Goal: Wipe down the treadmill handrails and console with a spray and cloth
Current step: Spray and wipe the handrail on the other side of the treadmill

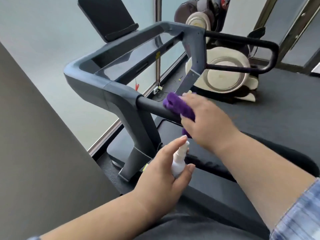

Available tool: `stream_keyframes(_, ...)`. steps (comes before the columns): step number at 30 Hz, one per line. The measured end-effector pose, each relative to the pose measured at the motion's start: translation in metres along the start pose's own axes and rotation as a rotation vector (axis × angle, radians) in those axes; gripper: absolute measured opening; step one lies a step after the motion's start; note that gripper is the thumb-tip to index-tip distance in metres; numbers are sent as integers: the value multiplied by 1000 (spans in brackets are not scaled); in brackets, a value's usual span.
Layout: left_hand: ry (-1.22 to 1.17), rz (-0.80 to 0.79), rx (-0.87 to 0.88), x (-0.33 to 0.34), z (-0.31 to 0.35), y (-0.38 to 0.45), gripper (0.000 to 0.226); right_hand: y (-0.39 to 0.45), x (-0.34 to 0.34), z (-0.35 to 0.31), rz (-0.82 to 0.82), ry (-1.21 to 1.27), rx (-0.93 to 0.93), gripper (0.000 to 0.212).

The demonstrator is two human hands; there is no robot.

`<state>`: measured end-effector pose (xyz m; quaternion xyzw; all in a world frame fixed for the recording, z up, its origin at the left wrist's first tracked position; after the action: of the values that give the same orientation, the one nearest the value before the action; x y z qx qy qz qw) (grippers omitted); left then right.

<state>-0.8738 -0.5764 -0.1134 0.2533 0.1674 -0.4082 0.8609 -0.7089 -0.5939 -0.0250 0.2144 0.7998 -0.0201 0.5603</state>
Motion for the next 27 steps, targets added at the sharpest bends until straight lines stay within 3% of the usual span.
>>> stream_keyframes(2, -11, -29, 7, -11, -10, 3, 60, 8, 21, -9, -209, -307, 80, 69)
stream_keyframes(3, -18, -41, 17, -17, -14, 3, 60, 10, 24, -9, -262, -342, 110, 79)
stream_keyframes(5, -29, -71, 40, -25, -23, 4, 61, 8, 20, -3, -336, -291, 125, 98)
stream_keyframes(8, -32, -87, 46, -37, -37, 5, 61, 5, 9, 11, -415, -263, 90, 109)
stream_keyframes(17, -98, -35, 22, -61, -69, 13, 62, 68, 52, -31, -215, -496, 54, 92)
stream_keyframes(22, -139, -61, 15, -60, -69, 20, 63, 115, 79, -68, -202, -463, 10, 95)
stream_keyframes(27, -147, -94, -2, -61, -67, 19, 63, 99, 67, -46, -204, -355, 72, 82)
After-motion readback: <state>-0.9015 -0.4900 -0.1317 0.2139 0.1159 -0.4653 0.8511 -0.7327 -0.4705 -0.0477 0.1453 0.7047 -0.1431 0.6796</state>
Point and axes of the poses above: each hand's wrist, its own y-axis towards the middle knuckle, its own x-axis out of the palm, z = x × y, the point moved 3 cm from there along y, towards the middle knuckle, and after that the axes turned 6 degrees about -z, right-handed, at the moved point
